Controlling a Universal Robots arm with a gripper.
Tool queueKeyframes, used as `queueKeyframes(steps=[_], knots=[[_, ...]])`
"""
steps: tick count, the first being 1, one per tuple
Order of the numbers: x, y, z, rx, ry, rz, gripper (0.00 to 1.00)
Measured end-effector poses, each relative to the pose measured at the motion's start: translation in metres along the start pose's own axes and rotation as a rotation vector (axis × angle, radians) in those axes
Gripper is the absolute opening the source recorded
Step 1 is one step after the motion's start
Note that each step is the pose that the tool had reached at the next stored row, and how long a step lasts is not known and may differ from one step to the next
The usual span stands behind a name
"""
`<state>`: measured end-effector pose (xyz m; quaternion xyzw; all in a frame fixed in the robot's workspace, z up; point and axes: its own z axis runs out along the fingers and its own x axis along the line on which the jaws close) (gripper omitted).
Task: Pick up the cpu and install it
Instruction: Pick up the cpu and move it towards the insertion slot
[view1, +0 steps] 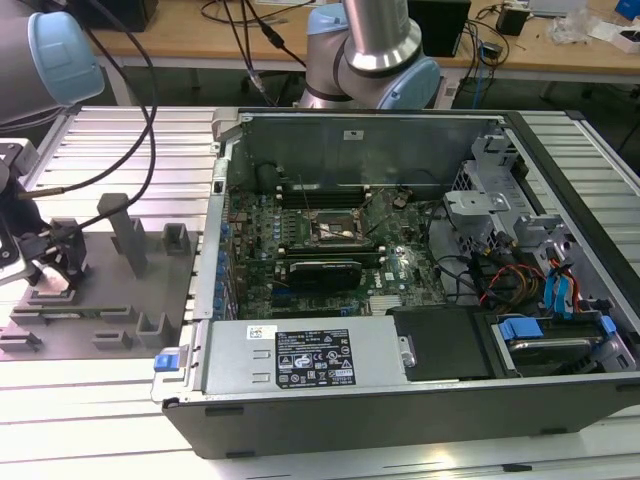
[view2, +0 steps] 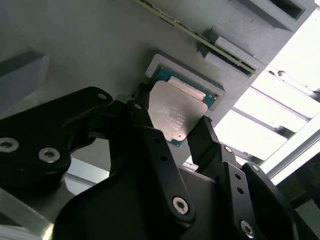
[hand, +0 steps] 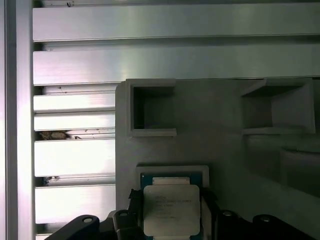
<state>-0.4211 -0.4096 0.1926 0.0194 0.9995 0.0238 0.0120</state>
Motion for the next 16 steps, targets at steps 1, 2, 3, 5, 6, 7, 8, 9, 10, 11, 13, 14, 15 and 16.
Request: queueKeyframes(steps=[1, 2, 3, 5, 6, 7, 8, 9, 10, 11, 13, 14, 15, 16], knots=[[0.0, 0.0001, -0.0014, -0.0001, -0.0001, 0.0, 0.55], [-0.0001, 0.0001, -0.0022, -0.0001, -0.0001, 0.0, 0.55], [-0.0001, 0.0002, -0.0023, -0.0002, -0.0004, 0.0, 0.55], [-0.0001, 0.0001, -0.0025, -0.0001, -0.0001, 0.0, 0.55], [-0.0001, 0.0001, -0.0025, 0.0, -0.0002, 0.0, 0.55], [-0.0001, 0.0001, -0.0025, 0.0, -0.0001, 0.0, 0.55], [-0.0001, 0.0001, -0.0025, 0.0, -0.0001, 0.0, 0.55], [-0.0001, 0.0001, -0.0025, 0.0, -0.0001, 0.0, 0.55], [-0.0001, 0.0001, -0.0025, 0.0, -0.0001, 0.0, 0.55], [-0.0001, 0.0001, -0.0025, -0.0001, -0.0001, 0.0, 0.55], [-0.0001, 0.0001, -0.0029, 0.0001, 0.0, 0.0, 0.55], [-0.0001, 0.0001, -0.0034, 0.0002, 0.0002, 0.0, 0.55], [-0.0001, 0.0002, -0.0041, 0.0001, 0.0001, 0.0, 0.55], [-0.0001, 0.0002, -0.0047, 0.0, 0.0, 0.0, 0.55]])
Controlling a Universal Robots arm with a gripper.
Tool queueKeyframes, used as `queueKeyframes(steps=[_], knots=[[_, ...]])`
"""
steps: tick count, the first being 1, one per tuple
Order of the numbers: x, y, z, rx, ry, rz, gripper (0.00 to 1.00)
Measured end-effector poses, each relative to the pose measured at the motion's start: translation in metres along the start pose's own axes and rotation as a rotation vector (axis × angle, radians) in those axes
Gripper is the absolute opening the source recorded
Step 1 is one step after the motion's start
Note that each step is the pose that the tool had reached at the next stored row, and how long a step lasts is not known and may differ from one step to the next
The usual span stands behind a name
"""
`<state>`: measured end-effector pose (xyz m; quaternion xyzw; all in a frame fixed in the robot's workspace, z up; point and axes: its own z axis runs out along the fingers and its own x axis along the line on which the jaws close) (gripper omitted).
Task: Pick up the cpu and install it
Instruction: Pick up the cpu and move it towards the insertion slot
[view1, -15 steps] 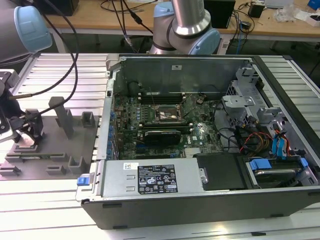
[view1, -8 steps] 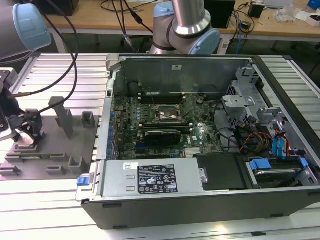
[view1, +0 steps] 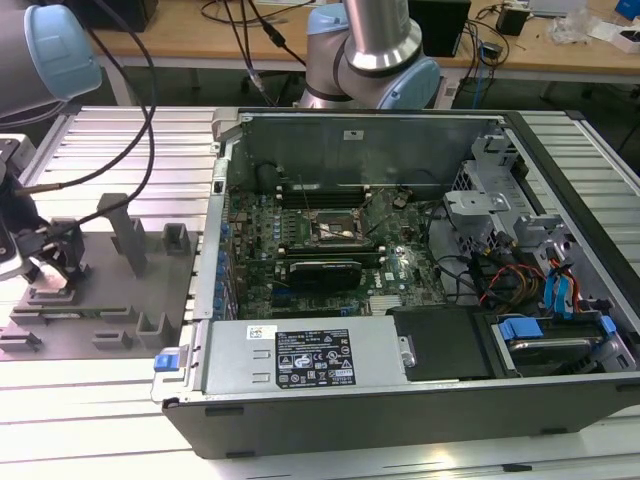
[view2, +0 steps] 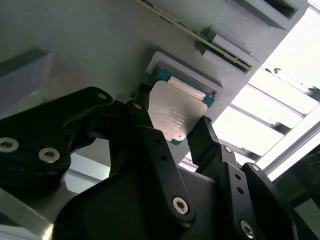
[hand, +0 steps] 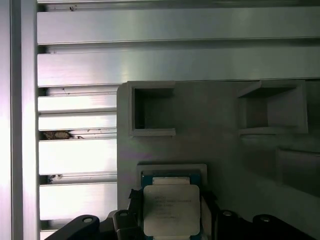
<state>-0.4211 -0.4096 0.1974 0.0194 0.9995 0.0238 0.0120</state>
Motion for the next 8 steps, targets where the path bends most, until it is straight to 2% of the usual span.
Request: queueKeyframes(steps=[3, 8], knots=[[-0.0001, 0.0003, -0.0053, -0.0001, -0.0001, 0.0, 0.55], [-0.0003, 0.0005, -0.0093, 0.0, 0.0, 0.0, 0.55]])
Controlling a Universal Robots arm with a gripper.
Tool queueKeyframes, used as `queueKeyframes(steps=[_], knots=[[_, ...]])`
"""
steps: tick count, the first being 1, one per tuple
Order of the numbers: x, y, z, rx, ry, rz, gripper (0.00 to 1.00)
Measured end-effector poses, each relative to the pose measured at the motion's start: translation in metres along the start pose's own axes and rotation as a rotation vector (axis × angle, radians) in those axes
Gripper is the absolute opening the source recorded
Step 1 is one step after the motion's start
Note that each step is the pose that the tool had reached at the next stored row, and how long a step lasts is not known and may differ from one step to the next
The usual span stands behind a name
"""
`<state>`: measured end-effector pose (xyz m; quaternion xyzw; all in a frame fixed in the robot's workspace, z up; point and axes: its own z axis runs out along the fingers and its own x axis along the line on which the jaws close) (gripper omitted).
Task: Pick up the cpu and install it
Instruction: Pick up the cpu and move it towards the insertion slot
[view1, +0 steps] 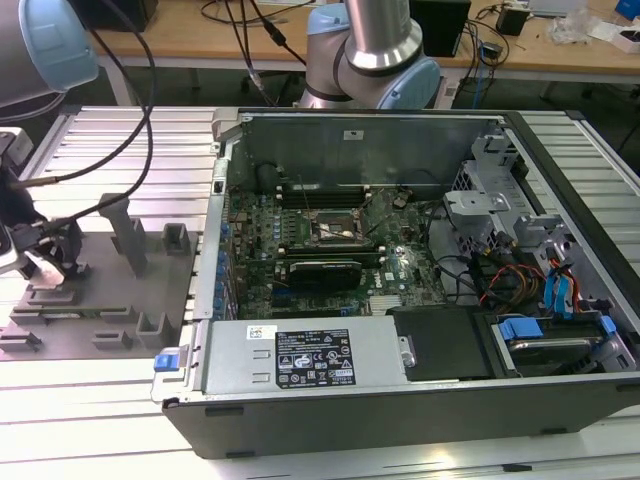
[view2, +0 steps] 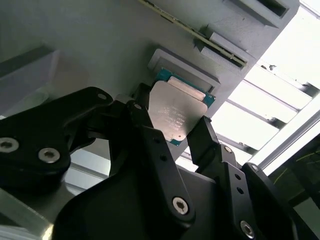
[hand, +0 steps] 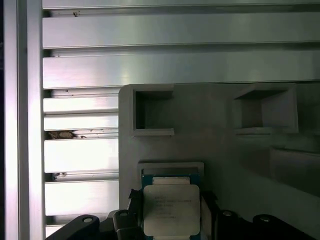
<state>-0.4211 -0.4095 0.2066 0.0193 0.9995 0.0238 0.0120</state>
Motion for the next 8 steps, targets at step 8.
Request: queueKeyframes(steps=[8], knots=[[-0.0002, 0.0006, -0.0088, 0.0, 0.0, 0.0, 0.55]])
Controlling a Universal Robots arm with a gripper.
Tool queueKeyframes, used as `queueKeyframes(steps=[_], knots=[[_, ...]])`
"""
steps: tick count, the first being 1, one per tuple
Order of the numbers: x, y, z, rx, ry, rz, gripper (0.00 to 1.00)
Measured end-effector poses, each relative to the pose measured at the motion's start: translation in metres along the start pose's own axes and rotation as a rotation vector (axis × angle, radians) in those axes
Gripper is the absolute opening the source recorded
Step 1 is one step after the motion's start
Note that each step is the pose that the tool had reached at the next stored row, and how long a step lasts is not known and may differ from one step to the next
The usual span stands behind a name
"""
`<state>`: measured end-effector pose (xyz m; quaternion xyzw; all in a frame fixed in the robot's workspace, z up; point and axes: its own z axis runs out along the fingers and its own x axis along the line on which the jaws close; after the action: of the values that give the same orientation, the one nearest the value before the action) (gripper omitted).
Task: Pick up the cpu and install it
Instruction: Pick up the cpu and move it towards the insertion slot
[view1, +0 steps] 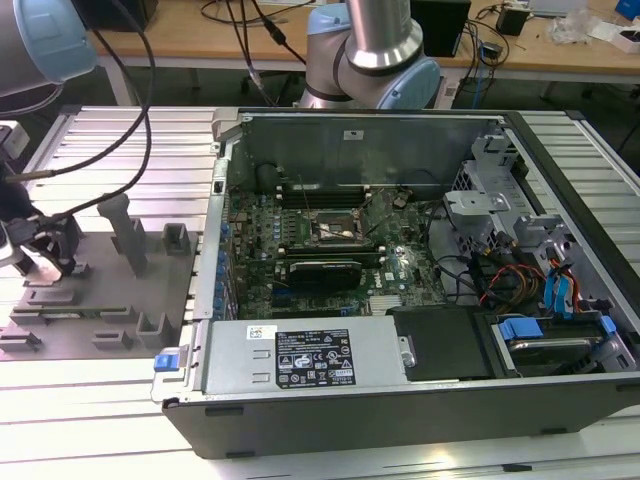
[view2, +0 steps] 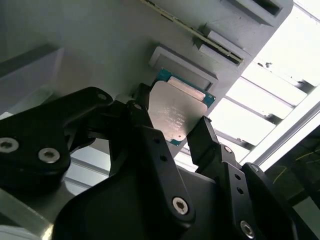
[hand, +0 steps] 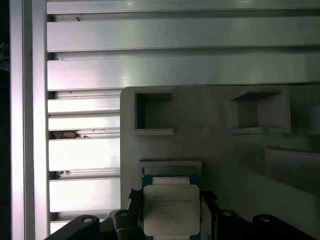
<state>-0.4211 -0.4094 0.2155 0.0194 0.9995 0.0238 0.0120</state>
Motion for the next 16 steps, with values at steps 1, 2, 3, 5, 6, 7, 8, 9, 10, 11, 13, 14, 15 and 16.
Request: queueKeyframes(steps=[1, 2, 3, 5, 6, 7, 8, 9, 10, 11, 13, 14, 15, 16], knots=[[-0.0001, 0.0001, -0.0014, 0.0, -0.0001, 0.0, 0.55], [-0.0001, 0.0002, -0.0025, 0.0, 0.0, 0.0, 0.55], [-0.0001, 0.0005, -0.0046, 0.0, -0.0001, 0.0, 0.55], [-0.0002, 0.0008, -0.0072, 0.0, 0.0, 0.0, 0.55], [-0.0002, 0.0009, -0.0089, 0.0, 0.0, 0.0, 0.55], [-0.0002, 0.001, -0.0102, 0.0, 0.0, 0.0, 0.55], [-0.0003, 0.0011, -0.0117, 0.0, 0.0, 0.0, 0.55], [-0.0003, 0.0012, -0.0131, -0.0001, 0.0, 0.0, 0.55], [-0.0003, 0.0014, -0.0155, 0.0, 0.0, 0.0, 0.55], [-0.0004, 0.0016, -0.018, -0.0001, 0.0, 0.0, 0.55], [-0.0005, 0.0018, -0.0213, 0.0, 0.0, 0.0, 0.55], [-0.0005, 0.002, -0.0232, 0.0, 0.0001, 0.0, 0.55], [-0.0005, 0.0021, -0.0245, 0.0, 0.0, 0.0, 0.55], [-0.0006, 0.0023, -0.0268, 0.0, 0.0, 0.0, 0.55]])
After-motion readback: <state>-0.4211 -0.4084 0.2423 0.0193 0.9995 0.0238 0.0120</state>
